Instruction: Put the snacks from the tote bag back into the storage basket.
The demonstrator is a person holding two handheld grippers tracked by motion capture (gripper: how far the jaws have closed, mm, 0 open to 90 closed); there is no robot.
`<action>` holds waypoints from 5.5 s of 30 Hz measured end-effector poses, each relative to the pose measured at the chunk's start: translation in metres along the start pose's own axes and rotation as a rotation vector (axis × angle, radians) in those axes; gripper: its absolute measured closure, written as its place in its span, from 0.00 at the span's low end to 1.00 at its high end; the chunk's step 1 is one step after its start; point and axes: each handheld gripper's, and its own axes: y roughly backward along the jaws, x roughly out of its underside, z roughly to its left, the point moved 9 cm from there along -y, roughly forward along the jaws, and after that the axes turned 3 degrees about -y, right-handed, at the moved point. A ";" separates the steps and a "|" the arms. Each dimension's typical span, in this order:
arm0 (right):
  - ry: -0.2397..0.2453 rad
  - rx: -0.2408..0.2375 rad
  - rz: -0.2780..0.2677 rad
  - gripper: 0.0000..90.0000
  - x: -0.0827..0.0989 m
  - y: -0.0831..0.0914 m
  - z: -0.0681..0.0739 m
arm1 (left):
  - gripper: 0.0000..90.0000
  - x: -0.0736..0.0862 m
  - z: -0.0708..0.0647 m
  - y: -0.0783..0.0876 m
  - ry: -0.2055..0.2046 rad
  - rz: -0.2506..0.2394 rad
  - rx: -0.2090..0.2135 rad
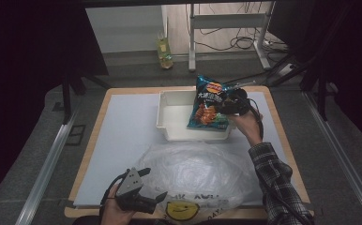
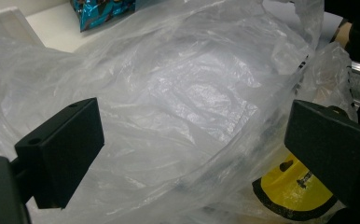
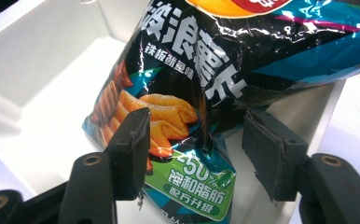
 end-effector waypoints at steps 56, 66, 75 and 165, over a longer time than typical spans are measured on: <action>0.083 -0.010 -0.001 0.19 0.009 0.018 0.027 | 0.03 -0.003 0.000 0.004 -0.027 -0.034 -0.001; 0.088 -0.014 -0.009 0.18 0.015 0.023 0.029 | 0.03 -0.004 0.001 0.006 -0.011 -0.042 -0.005; 0.106 -0.024 -0.025 0.17 0.019 0.029 0.035 | 0.03 -0.003 0.001 0.005 -0.013 -0.036 -0.006; 0.205 -0.085 -0.063 0.14 0.065 0.073 0.081 | 0.04 0.000 0.003 0.005 -0.003 -0.023 -0.020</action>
